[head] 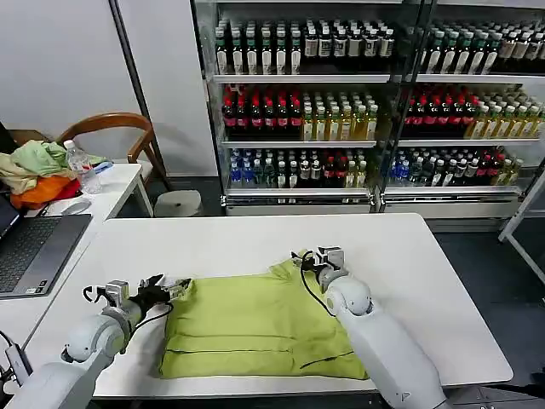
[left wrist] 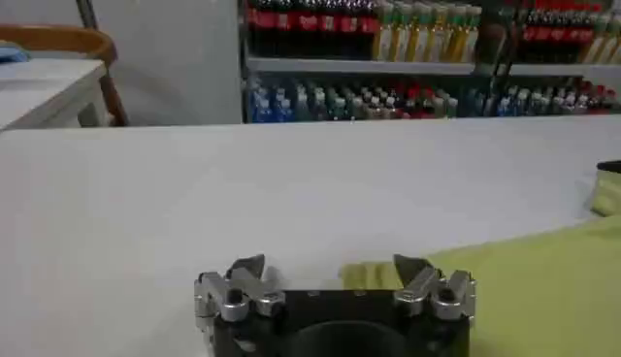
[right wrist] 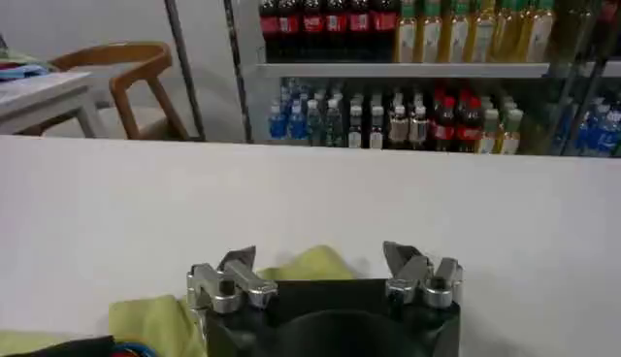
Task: Fold and organize the clothes.
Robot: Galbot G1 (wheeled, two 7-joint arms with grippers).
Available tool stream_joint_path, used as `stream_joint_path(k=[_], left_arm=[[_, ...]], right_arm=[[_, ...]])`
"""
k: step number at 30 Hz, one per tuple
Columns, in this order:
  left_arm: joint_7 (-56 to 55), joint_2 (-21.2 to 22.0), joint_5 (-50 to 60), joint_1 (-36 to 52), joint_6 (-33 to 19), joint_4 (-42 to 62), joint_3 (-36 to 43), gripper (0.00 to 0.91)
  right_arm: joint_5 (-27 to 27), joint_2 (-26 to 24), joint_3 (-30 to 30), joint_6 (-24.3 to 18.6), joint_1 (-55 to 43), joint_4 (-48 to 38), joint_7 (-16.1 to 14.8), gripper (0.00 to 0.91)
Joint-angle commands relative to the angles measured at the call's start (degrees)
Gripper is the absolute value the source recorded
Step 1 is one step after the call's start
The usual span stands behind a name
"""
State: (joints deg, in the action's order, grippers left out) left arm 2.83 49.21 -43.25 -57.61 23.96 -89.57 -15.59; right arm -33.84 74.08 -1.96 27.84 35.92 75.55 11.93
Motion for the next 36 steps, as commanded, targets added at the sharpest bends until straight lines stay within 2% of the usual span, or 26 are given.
stream_joint_path(k=[1, 24, 31, 36], left_arm=[[0.5, 0.1, 0.27, 0.23, -0.51, 1.67, 0.81, 0.04], [1.03, 0.49, 0.25, -1.67, -0.61, -0.88, 0.8, 0.05], [1.14, 0.08, -2.03, -2.33, -1.94, -3.31, -0.51, 0.05], [1.08, -0.47, -2.85, -4.59, -2.61, -6.72, -1.94, 0.05]], right_arm=[[0.21, 0.6, -0.57, 1.69, -0.83, -1.84, 0.01, 0.0], [-1.06, 0.78, -0.76, 1.18, -0.99, -0.49, -0.31, 0.0], [-2.63, -1.41, -0.62, 1.8, 0.99, 5.67, 1.12, 0.0], [-4.65, -4.44, 0.12, 2.79, 4.48, 14.07, 2.56, 0.0]])
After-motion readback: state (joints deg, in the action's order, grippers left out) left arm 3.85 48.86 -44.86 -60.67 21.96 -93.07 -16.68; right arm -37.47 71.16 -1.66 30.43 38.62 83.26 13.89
